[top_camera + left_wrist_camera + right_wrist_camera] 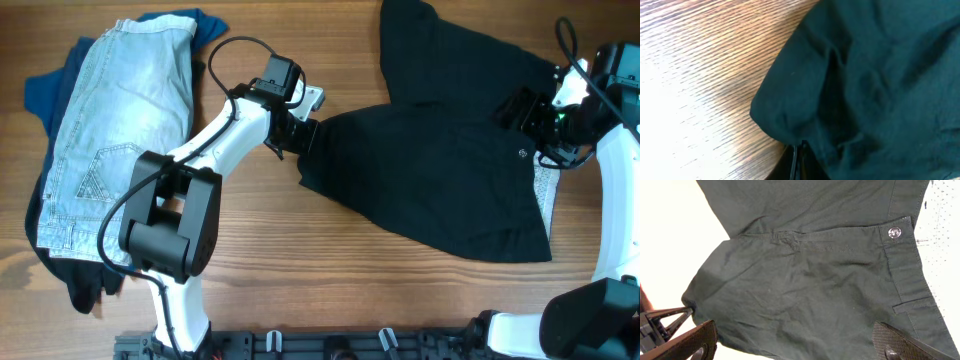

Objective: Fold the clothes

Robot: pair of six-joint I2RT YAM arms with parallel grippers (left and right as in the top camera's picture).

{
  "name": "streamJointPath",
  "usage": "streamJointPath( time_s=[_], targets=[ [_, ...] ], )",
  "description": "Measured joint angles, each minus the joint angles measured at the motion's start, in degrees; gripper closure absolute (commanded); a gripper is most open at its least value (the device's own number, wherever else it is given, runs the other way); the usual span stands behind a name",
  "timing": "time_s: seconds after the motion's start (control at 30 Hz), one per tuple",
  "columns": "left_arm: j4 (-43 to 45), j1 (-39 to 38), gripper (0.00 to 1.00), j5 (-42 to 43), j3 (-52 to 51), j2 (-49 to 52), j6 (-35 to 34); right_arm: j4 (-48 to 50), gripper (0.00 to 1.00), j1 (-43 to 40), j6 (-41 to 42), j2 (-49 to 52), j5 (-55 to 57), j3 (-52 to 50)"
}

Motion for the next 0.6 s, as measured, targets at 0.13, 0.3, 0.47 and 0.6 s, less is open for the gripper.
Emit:
streamJointPath(
  time_s=[0.13,0.3,0.47,0.6],
  targets=[
    [-2.67,1.49,0.96,-1.75,-0.04,0.00,-4.09,-0.09,0.01,-0.02,-0.50,0.00,-0.02,0.00],
    [-7.76,8.07,0.96,-2.60,-0.07,0.00,-9.14,-0.09,0.00,0.00,-0.66,0.00,-0.26,0.00],
    [-10.51,15.47,0.96,-2.95,-0.09,0.00,-10.84,0.31,0.00,0.00,-0.66,0.00,-0.39,0.00],
    [-10.51,16.87,0.50,2.10,-0.11,0.00,-4.50,1.05,0.00,0.00,-0.66,0.00,-0.39,0.00]
  ],
)
